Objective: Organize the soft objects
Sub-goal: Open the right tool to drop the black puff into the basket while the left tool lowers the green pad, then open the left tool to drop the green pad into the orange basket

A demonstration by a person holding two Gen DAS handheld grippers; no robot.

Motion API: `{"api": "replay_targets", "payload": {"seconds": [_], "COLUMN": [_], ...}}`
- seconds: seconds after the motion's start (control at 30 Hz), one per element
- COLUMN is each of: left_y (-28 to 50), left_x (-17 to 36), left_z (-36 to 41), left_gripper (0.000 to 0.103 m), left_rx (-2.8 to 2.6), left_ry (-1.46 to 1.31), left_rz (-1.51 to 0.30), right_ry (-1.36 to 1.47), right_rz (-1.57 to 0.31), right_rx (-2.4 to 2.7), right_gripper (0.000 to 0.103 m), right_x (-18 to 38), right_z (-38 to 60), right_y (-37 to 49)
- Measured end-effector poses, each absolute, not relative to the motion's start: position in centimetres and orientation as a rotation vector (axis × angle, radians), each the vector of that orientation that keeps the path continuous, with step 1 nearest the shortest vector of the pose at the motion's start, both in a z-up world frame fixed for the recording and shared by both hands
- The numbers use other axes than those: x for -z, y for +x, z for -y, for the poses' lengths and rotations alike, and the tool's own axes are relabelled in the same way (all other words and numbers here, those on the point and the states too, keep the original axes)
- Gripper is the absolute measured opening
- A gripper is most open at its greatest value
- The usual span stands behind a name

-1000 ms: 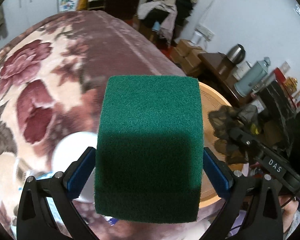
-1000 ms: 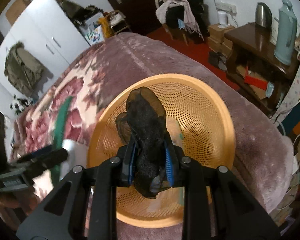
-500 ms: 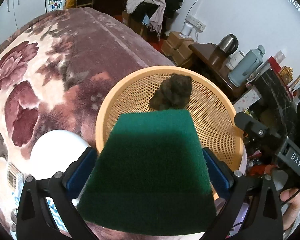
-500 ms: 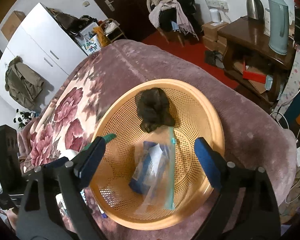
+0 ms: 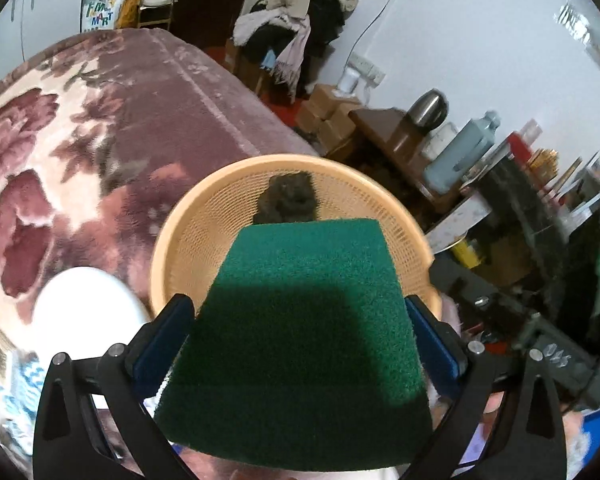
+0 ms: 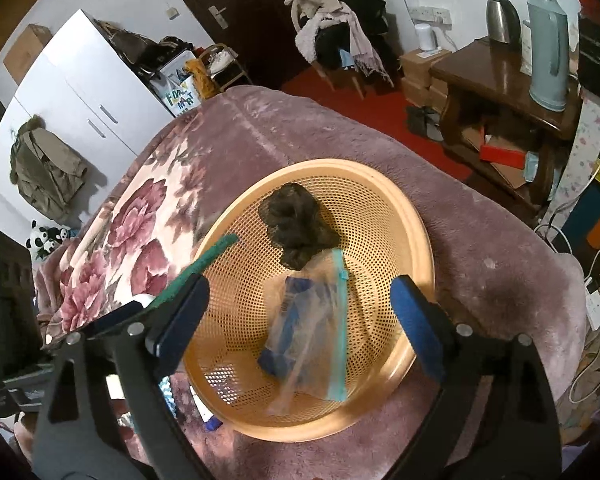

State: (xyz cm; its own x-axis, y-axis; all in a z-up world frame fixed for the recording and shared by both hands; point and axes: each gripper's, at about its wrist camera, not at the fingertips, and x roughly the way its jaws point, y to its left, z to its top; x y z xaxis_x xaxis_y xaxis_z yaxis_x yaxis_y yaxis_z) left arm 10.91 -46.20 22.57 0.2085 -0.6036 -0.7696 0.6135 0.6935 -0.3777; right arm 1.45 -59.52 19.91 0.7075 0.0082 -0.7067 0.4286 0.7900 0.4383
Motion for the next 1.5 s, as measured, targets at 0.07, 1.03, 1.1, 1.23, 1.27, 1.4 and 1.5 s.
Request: {"api": "replay_targets", "payload": {"seconds": [0.07, 1.03, 1.1, 1.23, 1.27, 1.4, 1.5], "left_y": [10.9, 14.1, 13.9, 13.5, 13.4, 13.1, 12.6], "left_x": [-22.7, -18.8, -19.0, -20.6, -21.0, -21.5, -21.5], "left_z": [46.3, 46.7, 46.6, 46.4, 46.2, 45.3, 44.5], "left_gripper": [0.103, 0.102, 0.102, 0.102, 0.102, 0.102, 0.102], "left_rx": [0.843, 0.78, 0.808, 0.801, 0.769, 0.683, 0.63], "left_ry": [0.0, -0.221, -0.252, -0.198, -0.146, -0.01, 0.082], "left_rz": [-1.072, -1.379, -1.393, -1.332, -1.302, -1.221, -1.171], "right_ry": [0.625, 0.439, 0.415, 0.436, 0.442, 0.417, 0.418], "right_rz": [-0.757, -0.645, -0.661, -0.706, -0.705, -0.735, -0.803], "right_rx": [0.251, -0.063, -0.024, 0.063, 0.073, 0.163, 0.231], "right_gripper": [0.093, 0.097, 0.097, 0.097, 0.097, 0.097, 0.097], "right_x": [-19.9, -21.3, -21.0, -19.7, -19.6, -19.6, -19.3], "right_z": [59.6, 51.5, 51.5, 53.0, 53.3, 54.2, 55.2], "right_y": [1.4, 0.9, 1.2, 1.6, 1.5, 1.2, 1.9]}}
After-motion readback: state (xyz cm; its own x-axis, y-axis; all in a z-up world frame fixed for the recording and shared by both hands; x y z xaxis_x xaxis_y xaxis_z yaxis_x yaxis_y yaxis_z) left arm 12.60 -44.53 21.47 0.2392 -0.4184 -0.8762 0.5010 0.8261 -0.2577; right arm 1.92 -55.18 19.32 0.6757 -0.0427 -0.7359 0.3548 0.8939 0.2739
